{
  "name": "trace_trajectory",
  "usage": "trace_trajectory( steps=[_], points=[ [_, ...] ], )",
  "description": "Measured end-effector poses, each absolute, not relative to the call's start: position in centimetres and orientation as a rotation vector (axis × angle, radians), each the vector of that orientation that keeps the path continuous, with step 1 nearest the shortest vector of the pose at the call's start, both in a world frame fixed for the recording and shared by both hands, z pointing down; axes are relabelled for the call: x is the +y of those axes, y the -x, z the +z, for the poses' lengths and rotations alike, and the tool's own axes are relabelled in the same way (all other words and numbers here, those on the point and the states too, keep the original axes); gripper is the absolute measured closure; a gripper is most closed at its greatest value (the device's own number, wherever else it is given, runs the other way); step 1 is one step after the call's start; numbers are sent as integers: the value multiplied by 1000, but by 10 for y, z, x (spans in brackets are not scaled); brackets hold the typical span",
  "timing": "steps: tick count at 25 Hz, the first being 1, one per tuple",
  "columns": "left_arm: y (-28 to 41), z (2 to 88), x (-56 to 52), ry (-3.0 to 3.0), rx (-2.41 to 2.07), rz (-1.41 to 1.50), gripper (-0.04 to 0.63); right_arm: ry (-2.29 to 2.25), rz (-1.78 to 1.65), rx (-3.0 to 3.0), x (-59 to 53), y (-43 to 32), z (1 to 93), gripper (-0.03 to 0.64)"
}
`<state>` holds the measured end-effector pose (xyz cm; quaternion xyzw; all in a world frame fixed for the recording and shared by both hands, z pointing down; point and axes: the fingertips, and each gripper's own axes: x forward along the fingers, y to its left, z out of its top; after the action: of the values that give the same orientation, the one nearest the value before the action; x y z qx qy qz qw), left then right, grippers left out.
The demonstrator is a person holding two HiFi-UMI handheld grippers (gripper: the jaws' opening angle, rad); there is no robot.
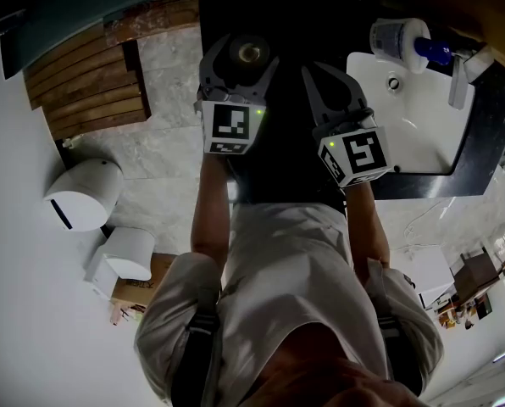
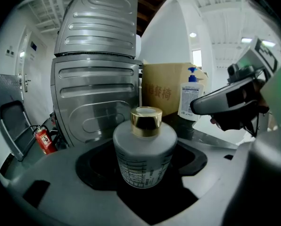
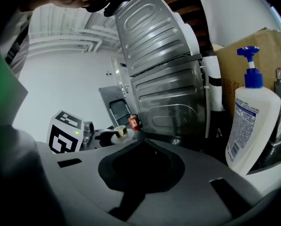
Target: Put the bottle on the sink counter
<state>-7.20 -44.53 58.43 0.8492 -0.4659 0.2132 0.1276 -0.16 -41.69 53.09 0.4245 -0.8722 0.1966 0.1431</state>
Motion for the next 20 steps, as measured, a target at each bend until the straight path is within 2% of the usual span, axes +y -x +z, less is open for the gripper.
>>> trace_trajectory(
  steps=[20],
  points=[
    [70,585,-448,-2462,-1332,597,272,-1225,570,-2513,-412,3,529,620]
  ],
)
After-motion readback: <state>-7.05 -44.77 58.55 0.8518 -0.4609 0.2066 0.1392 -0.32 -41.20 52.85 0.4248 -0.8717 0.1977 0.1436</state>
